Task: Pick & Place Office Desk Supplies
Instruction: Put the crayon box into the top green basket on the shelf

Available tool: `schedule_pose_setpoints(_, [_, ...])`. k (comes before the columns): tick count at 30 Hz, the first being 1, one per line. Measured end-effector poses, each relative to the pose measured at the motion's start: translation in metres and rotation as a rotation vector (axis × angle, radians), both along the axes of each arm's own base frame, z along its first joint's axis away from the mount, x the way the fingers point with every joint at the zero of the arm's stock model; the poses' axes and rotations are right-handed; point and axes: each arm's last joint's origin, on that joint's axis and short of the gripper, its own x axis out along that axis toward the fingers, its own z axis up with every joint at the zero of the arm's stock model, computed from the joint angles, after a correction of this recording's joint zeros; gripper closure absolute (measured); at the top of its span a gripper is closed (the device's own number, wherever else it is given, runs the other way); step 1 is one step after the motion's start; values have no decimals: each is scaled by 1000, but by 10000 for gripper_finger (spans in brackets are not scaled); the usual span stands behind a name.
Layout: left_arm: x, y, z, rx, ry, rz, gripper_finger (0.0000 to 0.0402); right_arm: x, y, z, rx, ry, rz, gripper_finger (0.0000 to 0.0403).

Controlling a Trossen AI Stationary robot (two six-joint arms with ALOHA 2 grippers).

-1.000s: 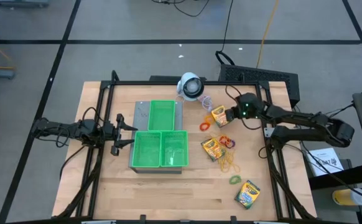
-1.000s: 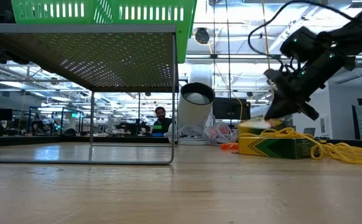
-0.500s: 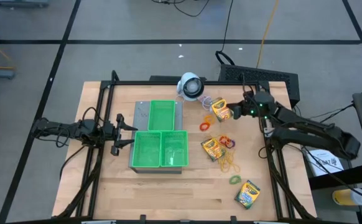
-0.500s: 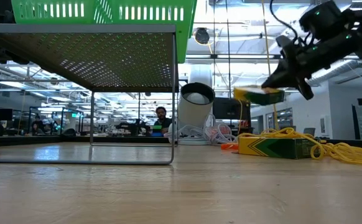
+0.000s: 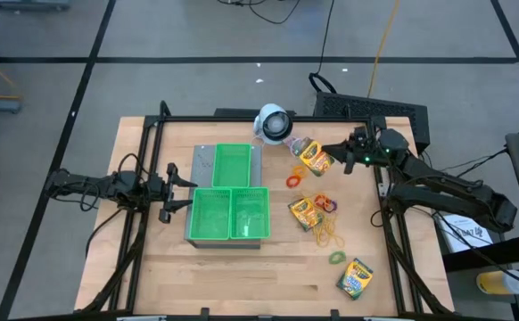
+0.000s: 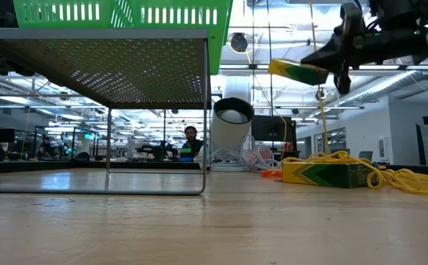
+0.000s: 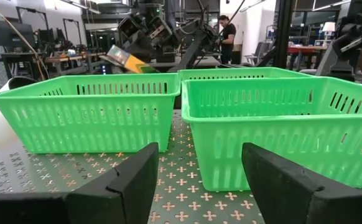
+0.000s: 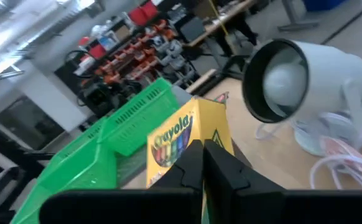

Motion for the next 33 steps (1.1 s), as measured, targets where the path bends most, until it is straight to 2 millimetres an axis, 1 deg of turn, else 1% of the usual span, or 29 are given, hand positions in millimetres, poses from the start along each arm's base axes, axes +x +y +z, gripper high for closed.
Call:
schedule_pose_setpoints(6, [0, 0, 0, 0, 0, 0, 160, 0, 0, 3, -29, -20, 12, 402])
schedule_pose_setpoints(11, [0, 0, 0, 1, 0, 0, 160, 1, 2, -1, -26, 14, 85, 402])
schedule_pose_setpoints(13, [0, 0, 0, 3, -5, 1, 160, 1, 3, -1, -69, 16, 144, 402])
schedule_pose_setpoints(15, [0, 0, 1, 0, -8, 1, 160, 2, 4, 3, -123, -17, 195, 402])
schedule_pose_setpoints(17, [0, 0, 1, -2, -7, 1, 160, 3, 5, 9, -219, -60, 218, 402])
schedule_pose_setpoints(21, [0, 0, 1, -2, -8, 1, 160, 3, 5, 13, -414, -81, 234, 403])
schedule_pose_setpoints(23, [0, 0, 1, -2, -7, 1, 160, 5, 3, 15, -432, -55, 202, 399])
schedule_pose_setpoints(25, [0, 0, 1, -2, -8, 1, 160, 9, -1, 14, -415, 6, 185, 385])
schedule_pose_setpoints(27, [0, 0, 1, -1, -7, 1, 160, 14, -4, 9, -389, 92, 179, 360])
schedule_pose_setpoints(33, [0, 0, 1, -1, -7, 1, 160, 40, -8, -13, -380, 371, 143, 245])
